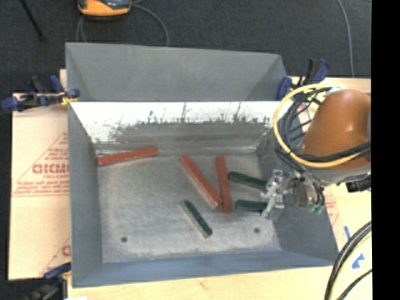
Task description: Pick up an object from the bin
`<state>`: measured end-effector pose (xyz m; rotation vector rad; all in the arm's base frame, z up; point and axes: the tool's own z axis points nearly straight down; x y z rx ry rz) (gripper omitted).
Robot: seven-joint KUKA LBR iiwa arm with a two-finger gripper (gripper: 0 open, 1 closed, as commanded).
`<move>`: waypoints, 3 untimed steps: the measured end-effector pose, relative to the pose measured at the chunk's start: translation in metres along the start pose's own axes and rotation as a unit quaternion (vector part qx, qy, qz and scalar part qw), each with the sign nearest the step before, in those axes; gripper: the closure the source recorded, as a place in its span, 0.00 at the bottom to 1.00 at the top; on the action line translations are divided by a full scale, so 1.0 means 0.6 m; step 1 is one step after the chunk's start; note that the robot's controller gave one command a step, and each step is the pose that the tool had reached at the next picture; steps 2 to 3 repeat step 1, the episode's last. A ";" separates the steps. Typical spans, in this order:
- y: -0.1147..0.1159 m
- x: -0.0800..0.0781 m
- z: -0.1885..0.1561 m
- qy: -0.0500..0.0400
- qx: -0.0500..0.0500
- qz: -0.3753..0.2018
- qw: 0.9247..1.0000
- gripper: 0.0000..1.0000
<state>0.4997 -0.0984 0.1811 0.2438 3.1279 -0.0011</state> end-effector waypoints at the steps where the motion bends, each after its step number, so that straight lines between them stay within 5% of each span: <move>1: 0.005 -0.006 -0.167 0.000 -0.001 -0.004 1.000 1.00; 3: 0.005 -0.006 -0.167 0.000 -0.001 -0.004 1.000 1.00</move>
Offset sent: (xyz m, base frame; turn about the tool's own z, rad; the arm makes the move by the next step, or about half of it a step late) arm 0.0000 0.0000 0.0000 0.0000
